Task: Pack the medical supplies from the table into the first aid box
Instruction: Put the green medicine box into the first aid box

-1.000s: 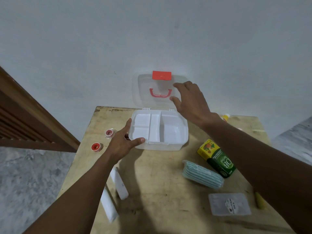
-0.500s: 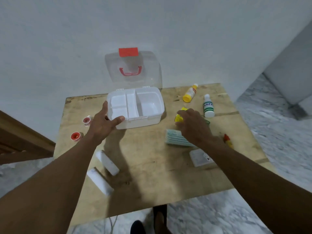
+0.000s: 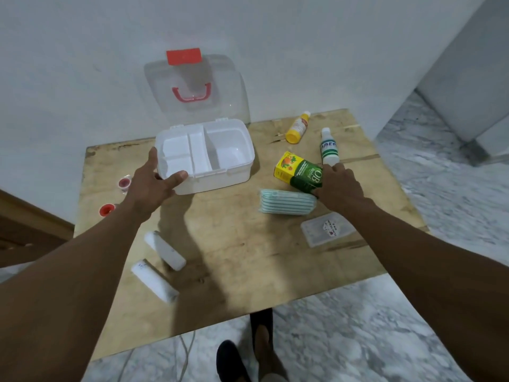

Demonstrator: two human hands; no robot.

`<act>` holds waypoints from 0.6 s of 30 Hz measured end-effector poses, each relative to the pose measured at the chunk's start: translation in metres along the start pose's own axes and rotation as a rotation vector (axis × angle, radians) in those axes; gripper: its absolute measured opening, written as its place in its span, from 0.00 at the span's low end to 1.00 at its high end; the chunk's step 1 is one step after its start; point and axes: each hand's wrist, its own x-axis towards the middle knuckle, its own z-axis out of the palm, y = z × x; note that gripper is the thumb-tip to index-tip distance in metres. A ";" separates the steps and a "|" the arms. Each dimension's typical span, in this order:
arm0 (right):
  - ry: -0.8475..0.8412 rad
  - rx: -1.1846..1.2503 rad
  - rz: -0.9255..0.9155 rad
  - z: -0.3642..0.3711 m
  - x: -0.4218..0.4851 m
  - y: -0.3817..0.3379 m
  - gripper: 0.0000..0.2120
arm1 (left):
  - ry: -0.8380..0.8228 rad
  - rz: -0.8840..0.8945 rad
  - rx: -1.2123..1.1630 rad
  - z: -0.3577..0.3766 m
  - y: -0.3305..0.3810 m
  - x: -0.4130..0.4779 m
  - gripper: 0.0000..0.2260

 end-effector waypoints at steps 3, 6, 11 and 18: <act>-0.010 0.036 -0.018 -0.003 0.005 0.000 0.27 | -0.013 0.012 0.019 -0.001 -0.001 0.001 0.34; 0.015 0.130 -0.034 -0.014 0.007 -0.002 0.28 | -0.035 0.007 0.031 -0.002 0.000 0.000 0.34; 0.125 0.282 -0.103 -0.056 0.016 -0.003 0.32 | -0.060 0.004 0.068 -0.004 0.011 -0.002 0.32; 0.065 0.219 -0.379 -0.113 0.036 -0.055 0.26 | -0.009 -0.006 0.089 0.000 0.014 -0.006 0.34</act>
